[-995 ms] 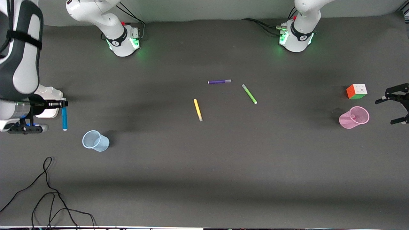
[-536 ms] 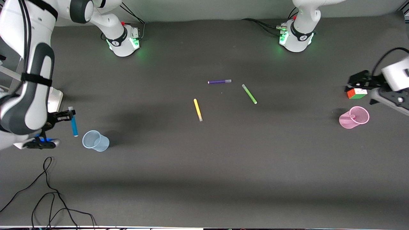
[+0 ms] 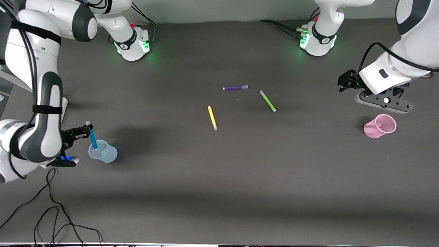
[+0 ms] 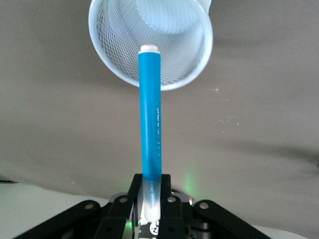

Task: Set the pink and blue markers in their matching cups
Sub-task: 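Lower the blue marker into the blue cup and open the right gripper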

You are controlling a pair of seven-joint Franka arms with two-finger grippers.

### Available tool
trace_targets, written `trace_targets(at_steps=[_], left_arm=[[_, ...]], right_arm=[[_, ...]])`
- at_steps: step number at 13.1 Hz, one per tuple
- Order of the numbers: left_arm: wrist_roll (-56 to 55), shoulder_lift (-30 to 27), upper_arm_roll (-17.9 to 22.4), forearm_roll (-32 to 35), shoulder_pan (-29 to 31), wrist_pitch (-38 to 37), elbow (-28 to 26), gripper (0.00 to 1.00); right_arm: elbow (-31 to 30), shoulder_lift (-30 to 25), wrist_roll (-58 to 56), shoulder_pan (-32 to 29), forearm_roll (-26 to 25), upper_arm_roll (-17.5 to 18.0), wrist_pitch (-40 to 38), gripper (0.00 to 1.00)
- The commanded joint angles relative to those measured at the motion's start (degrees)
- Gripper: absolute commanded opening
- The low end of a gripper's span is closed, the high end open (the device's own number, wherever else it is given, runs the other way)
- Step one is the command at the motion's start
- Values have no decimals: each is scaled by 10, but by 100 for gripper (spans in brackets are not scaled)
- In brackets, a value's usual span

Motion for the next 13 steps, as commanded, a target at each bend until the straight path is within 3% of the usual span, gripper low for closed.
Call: trace_targets(at_steps=[1,10,11,12,13], left_arm=[[-7,14,4,9,0,-16,23,100],[-7,15,4,9,1,-14,24,100],[-7,15,4,9,1,-15,24,100],[-7,15,4,8,0,-16,24,100],[-9,15,4,9,0,-15,24,100]], right_arm=[[35,29,-9,-3,13,-4,-17,8],[37,43,-12,-3,13,-4,-6,11],[37,43,-11,-3,13,-4,-6,19],[37,43,-10,-3,13,-4,-6,37],[37,43,-10,-3,12,-3,-6,71]])
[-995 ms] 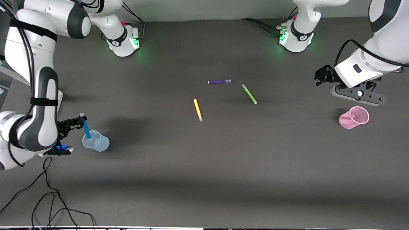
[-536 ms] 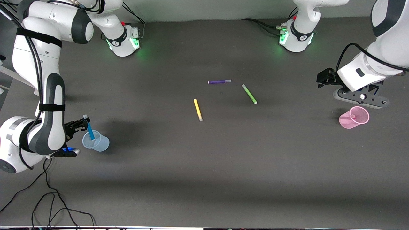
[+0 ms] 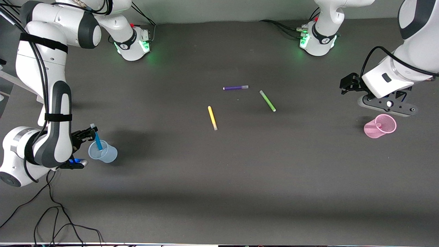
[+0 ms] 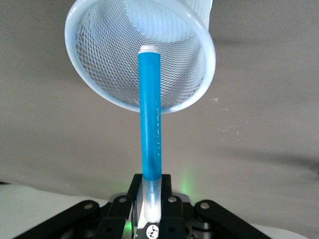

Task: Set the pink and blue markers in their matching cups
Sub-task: 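Lower the blue marker into the blue cup and open the right gripper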

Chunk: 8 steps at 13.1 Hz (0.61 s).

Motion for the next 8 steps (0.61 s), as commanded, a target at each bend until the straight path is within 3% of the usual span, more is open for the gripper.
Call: trace_targets(at_steps=[1,8], left_arm=[[-9,7,0,9,-2,-16,19,100],[-8,8,0,8,-2,-16,20,100]], right_arm=[[22,10,-9,-3,12,-4,-7,99],[61,-14,-5,5,1,-6,-13,100]])
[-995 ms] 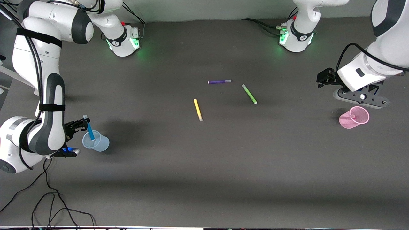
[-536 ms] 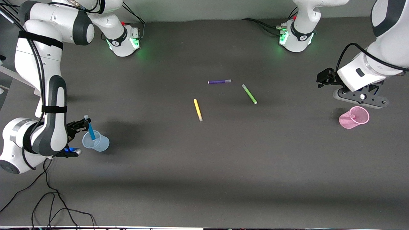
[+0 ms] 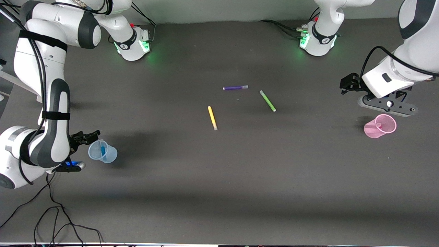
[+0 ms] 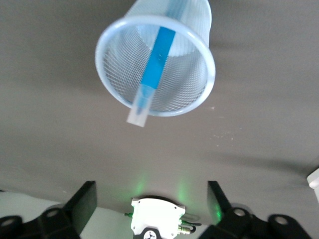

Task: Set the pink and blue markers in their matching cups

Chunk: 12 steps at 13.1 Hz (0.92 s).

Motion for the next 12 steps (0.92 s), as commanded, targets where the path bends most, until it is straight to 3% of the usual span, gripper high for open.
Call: trace_targets(at_steps=[1,4,7,12], left_arm=[[-8,9,0,8,-2,-16,20,100],[-9,9,0,8,-2,-16,20,100],[-8,9,0,8,-2,-16,20,100],[-8,9,0,9,-2,-16,20,100]], right_arm=[[16,-29,-4,19,-8,-9,-12,100],[9,-108,88,70,-61,-10,-7,100],[-12,-171,120,80,-67,-10,10,100],[-155,-319,189,138,-123,-10,122,100]])
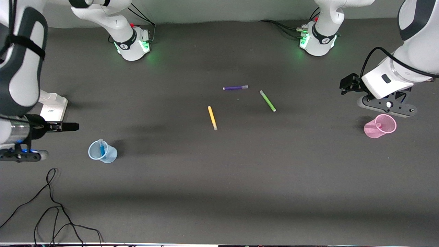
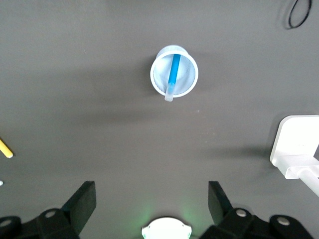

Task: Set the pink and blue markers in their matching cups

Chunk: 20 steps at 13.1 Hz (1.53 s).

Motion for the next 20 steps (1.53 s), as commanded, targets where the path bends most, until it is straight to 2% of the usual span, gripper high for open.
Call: trace_targets(at_steps=[1,3,5,8,10,11,13,14,20], left_arm=[[-7,7,-1,9,-1,-17,18,100],[-8,6,-1,8,-1,-17,17,100],[-9,3,0,9,0,-8,11,100],[-9,-21,1,10,1,17,-30,100],[-8,-46,3,10,2,47,-72,100],[-9,-48,3,10,1,51,-76,100],[-8,-43,6,10,2,52,-67,100],[-7,-41,7,10,3,52,-62,100],[-8,-26,7,28,3,41,-43,100]], right_arm=[[-136,-117,54,53,-39,0,82,100],[-181,-158,66,64,-41,0,119,100],[-193,-175,67,63,-43,0,131,100],[-244,-230,70,38,-61,14,175,100],[-246,-243,69,-52,-61,101,177,100],[-246,-249,69,-90,-61,138,176,100],[-241,-255,64,-196,-61,234,171,100],[-235,-255,62,-230,-61,265,169,100],[-227,-262,61,-231,-82,270,153,100]])
